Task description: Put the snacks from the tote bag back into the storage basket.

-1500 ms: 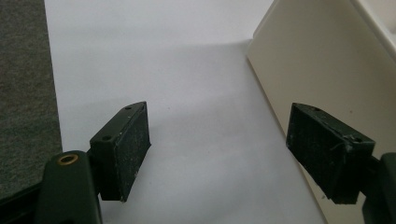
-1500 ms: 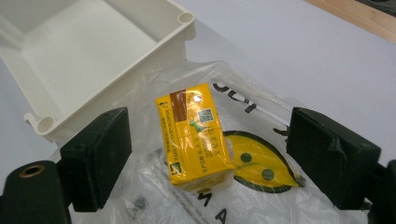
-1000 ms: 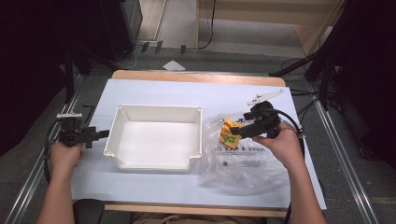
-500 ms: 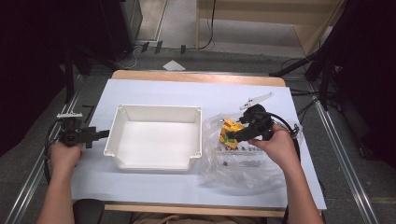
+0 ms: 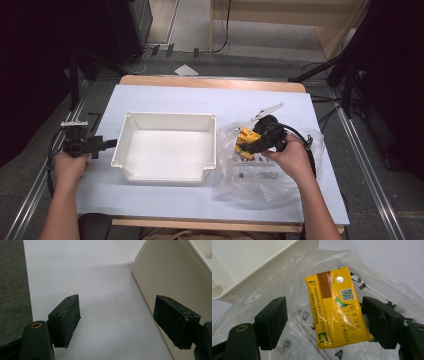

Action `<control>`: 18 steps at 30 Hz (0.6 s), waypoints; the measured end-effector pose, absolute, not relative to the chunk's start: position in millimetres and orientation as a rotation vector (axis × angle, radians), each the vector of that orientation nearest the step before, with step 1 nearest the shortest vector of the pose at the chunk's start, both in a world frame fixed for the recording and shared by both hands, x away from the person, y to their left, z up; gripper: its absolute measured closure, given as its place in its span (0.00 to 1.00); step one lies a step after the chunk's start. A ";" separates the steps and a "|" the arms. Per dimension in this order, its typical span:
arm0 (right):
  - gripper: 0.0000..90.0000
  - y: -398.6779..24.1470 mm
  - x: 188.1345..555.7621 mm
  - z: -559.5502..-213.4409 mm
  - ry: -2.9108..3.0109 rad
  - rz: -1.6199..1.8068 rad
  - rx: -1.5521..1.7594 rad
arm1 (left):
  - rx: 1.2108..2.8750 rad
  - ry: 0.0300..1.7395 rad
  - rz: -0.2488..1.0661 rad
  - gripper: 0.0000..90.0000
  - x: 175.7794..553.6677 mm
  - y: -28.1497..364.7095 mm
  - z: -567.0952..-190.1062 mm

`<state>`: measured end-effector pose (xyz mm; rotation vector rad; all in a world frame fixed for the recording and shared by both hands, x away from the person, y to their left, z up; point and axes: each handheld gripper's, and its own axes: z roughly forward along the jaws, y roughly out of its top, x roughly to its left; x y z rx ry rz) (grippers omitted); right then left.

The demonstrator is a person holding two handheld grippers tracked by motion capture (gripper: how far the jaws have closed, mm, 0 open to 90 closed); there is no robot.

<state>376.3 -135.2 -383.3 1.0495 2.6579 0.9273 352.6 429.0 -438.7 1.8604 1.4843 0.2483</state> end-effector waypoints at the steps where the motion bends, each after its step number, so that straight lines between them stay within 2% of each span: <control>1: 0.28 -134.8 376.7 -384.6 2.654 0.923 1.053 | 1.863 1.485 0.249 0.25 352.6 429.0 -438.7; 8: 0.36 -132.6 378.8 -392.7 2.648 0.888 1.068 | 1.862 1.485 0.249 0.25 352.7 429.0 -438.8; 13: 0.49 -134.6 379.5 -394.0 2.620 0.870 1.070 | 1.862 1.486 0.249 0.25 352.7 428.8 -438.7; 18: 0.52 -136.4 379.3 -394.7 2.620 0.877 1.056 | 1.861 1.486 0.250 0.25 352.7 428.2 -438.9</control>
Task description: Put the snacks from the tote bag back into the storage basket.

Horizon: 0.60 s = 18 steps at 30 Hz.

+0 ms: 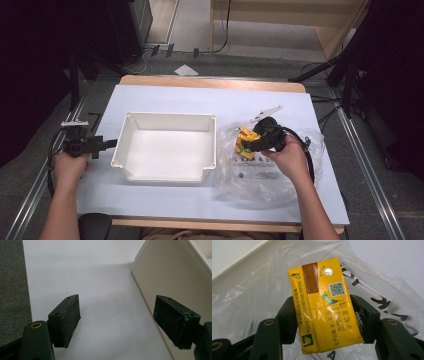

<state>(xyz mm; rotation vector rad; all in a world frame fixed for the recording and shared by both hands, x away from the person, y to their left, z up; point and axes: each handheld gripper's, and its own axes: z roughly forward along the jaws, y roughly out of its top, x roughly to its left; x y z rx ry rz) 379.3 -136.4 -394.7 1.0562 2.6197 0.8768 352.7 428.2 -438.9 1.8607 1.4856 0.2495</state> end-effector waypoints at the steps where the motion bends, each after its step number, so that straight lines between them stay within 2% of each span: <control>1: 0.52 -136.3 379.3 -394.9 2.619 0.877 1.049 | 1.862 1.486 0.250 0.25 352.7 428.1 -438.9; 8: 0.51 -133.5 380.4 -400.3 2.627 0.860 1.043 | 1.863 1.483 0.250 0.25 352.8 428.2 -438.9; 18: 0.55 -136.3 380.6 -400.4 2.634 0.891 1.016 | 1.859 1.485 0.250 0.25 352.8 428.5 -438.8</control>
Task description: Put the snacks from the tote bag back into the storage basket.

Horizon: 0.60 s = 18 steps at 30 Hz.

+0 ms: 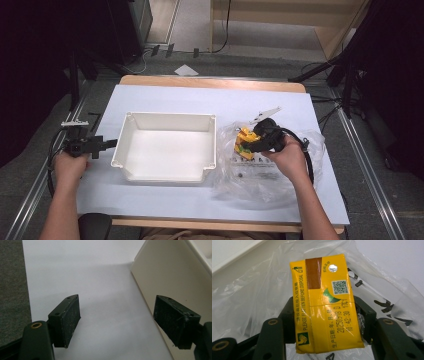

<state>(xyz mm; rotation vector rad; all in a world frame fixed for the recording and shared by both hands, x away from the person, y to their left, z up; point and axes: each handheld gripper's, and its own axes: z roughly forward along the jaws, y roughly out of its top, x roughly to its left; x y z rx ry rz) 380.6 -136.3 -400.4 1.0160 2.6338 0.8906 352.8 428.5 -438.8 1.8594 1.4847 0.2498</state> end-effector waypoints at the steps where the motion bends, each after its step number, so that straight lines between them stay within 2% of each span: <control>1: 0.55 -136.5 380.5 -400.5 2.634 0.892 1.017 | 1.858 1.483 0.251 0.25 352.8 428.6 -438.8; 18: 0.56 -139.2 381.6 -400.5 2.636 0.917 1.006 | 1.858 1.484 0.252 0.25 352.9 428.8 -439.0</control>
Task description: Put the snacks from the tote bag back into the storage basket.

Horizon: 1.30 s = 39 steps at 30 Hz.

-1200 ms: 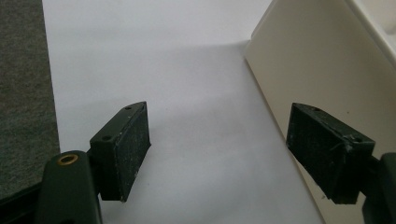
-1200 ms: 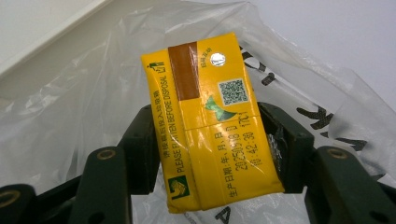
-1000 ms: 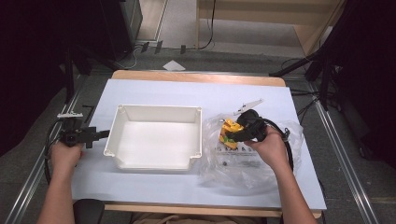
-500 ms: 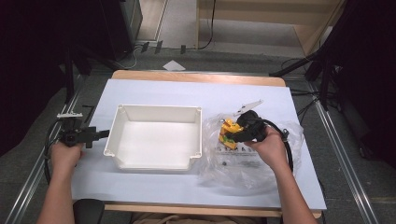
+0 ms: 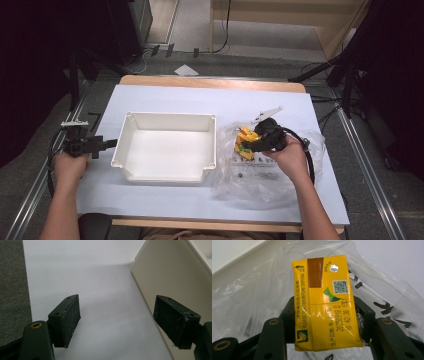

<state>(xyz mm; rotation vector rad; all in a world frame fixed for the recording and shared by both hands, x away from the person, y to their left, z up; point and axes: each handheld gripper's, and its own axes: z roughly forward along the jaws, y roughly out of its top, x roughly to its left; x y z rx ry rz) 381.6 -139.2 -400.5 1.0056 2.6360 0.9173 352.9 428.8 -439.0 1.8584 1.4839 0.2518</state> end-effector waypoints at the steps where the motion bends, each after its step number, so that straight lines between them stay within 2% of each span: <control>1: 0.56 -139.3 381.7 -400.4 2.636 0.918 1.006 | 1.858 1.484 0.252 0.25 352.9 428.8 -439.0; 19: 0.57 -142.0 380.9 -394.4 2.623 0.961 1.012 | 1.858 1.483 0.250 0.25 352.9 429.2 -439.0; 39: 0.57 -149.6 374.3 -371.8 2.591 1.032 0.991 | 1.857 1.483 0.252 0.25 352.7 429.4 -438.7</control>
